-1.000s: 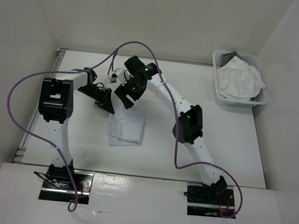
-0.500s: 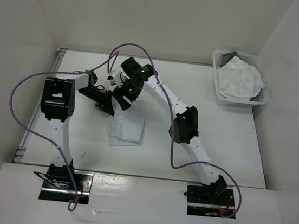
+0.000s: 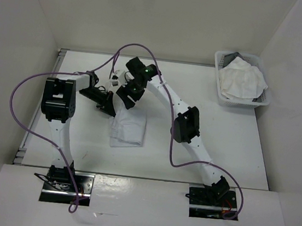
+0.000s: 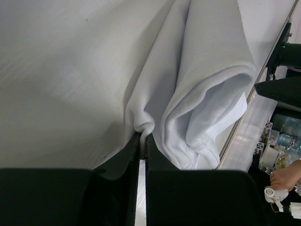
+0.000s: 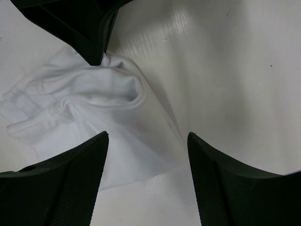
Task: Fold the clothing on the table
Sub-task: Fold the skirt
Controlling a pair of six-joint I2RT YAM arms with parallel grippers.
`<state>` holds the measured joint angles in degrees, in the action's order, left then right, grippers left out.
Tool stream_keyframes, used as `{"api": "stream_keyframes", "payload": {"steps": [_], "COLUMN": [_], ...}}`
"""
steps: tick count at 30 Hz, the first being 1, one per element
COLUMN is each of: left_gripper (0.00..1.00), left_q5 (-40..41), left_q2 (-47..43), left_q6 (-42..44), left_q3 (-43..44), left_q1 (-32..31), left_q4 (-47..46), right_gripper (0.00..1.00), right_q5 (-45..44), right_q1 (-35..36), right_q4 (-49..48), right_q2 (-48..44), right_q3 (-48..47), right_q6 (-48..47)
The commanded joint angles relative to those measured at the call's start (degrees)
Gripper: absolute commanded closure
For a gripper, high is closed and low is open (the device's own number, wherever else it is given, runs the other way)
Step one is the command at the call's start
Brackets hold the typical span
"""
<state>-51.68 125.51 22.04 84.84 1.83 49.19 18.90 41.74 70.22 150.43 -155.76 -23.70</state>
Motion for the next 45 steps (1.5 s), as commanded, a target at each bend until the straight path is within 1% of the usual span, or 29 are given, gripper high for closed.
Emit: {"api": "stream_keyframes", "payload": {"steps": [1,4,13,16,17,18,20,21,24,29,32,37,39,43,44,45], "left_gripper": [1.00,1.00,1.00,1.00,1.00,1.00,1.00,1.00,1.00,1.00,1.00,1.00,1.00,1.00,1.00,1.00], "left_q5": [1.14,1.14,1.14,1.14,1.14,1.14,1.14,1.14,1.14,1.14,1.14,1.14,1.14,1.14,1.14,1.14], "left_q2": [1.66,1.66,2.19,2.19,2.19,2.19,2.19,2.19,2.72,2.72,2.72,2.72,2.72,2.72,2.72,2.72], "left_q6": [0.46,0.46,0.46,0.46,0.46,0.46,0.46,0.46,0.46,0.46,0.46,0.46,0.46,0.46,0.46,0.46], "left_q3": [-0.81,-0.81,-0.29,-0.29,-0.29,-0.29,-0.29,-0.29,-0.29,0.24,0.24,0.24,0.24,0.24,0.24,0.24], "left_q1": [-0.24,-0.24,-0.24,-0.24,-0.24,-0.24,-0.24,-0.24,-0.24,-0.24,-0.24,-0.24,-0.24,-0.24,-0.24,-0.24], "left_q4": [-1.02,-1.02,-1.02,-1.02,-1.02,-1.02,-1.02,-1.02,-0.50,-0.50,-0.50,-0.50,-0.50,-0.50,-0.50,-0.50], "right_gripper": [0.29,0.32,0.32,0.39,0.42,0.54,0.69,0.84,1.00,1.00,1.00,1.00,1.00,1.00,1.00,0.97], "right_q5": [2.28,2.81,3.34,3.87,3.87,3.87,3.87,4.39,4.92,6.24,8.43,9.58,9.58,6.26,5.37,4.41], "right_q1": [-0.08,-0.08,1.68,1.68,1.68,1.68,2.21,2.21,2.74,3.35,4.49,7.21,7.22,7.75,7.75,7.75], "right_q4": [0.98,0.98,1.59,1.59,1.59,1.59,1.59,2.11,2.12,2.65,3.35,3.88,3.88,3.88,3.01,2.48], "right_q2": [1.09,1.62,3.38,3.91,4.43,4.43,4.43,4.43,3.91,2.76,2.15,1.63,1.62,2.67,2.68,2.68], "right_q3": [-3.23,-3.85,-4.90,-5.43,-5.95,-5.96,-5.96,-5.96,-5.96,-5.96,-5.96,-5.96,-5.96,-5.96,-5.96,-5.96], "right_q6": [-0.82,-0.82,-1.34,-1.34,-1.34,-1.34,-1.34,-1.34,-1.34,-1.96,-2.58,-3.10,-3.10,-2.49,-1.10,-0.47]}}
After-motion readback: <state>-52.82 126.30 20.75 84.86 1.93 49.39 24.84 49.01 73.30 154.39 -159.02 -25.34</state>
